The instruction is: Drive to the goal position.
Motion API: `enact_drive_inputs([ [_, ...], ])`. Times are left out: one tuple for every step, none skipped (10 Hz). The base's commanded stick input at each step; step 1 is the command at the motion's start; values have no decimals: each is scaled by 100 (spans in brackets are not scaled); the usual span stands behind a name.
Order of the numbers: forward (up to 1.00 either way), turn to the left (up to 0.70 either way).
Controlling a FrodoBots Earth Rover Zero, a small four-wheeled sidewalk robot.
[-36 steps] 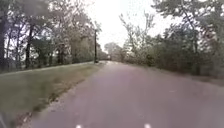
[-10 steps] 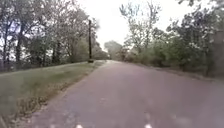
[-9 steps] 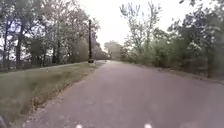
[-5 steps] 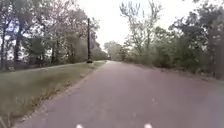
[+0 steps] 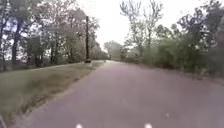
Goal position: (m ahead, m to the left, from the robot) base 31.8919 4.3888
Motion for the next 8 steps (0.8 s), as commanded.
enact_drive_inputs([
  [100, 0],
  [100, 0],
  [100, 0],
  [100, 0],
  [100, 0],
  [100, 0],
  [100, 0],
  [100, 0],
])
